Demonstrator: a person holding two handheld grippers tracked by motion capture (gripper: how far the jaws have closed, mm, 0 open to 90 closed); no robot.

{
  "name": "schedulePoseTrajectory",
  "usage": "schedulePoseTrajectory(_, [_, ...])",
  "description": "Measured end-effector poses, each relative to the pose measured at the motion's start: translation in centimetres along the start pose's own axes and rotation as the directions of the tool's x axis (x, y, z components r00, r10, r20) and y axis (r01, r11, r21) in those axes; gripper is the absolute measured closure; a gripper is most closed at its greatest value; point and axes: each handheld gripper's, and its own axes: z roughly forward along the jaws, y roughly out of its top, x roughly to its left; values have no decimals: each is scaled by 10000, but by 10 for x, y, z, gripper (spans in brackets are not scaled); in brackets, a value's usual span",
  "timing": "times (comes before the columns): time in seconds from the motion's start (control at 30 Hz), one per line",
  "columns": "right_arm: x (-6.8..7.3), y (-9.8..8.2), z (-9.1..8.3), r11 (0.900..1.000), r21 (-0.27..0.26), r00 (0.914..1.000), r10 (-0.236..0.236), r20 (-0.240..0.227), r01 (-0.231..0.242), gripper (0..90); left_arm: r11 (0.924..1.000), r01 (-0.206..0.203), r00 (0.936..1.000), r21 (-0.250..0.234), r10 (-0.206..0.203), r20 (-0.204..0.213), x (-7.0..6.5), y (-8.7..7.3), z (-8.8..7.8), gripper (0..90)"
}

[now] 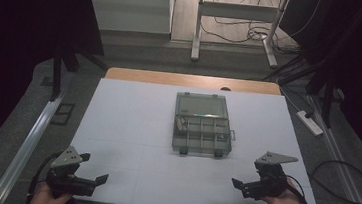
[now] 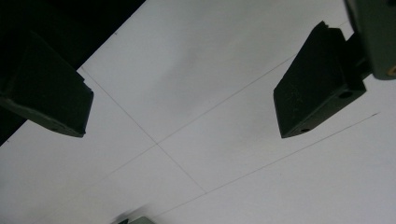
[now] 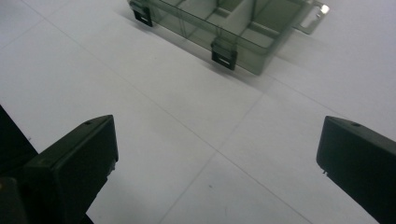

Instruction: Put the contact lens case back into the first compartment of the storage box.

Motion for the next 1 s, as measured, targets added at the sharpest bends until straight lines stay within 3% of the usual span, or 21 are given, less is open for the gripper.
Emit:
schedulePoseTrajectory(0.3, [-5, -12, -12, 9989, -127, 9981, 460, 410, -455, 0, 10000, 9, 10000, 20, -9, -11, 0, 0, 0, 48])
schedulePoseTrajectory(1.0, [-11, -28, -30, 9960, -294, 9924, 868, 867, -846, 0, 10000, 19, 10000, 45, -18, -48, 0, 0, 0, 49])
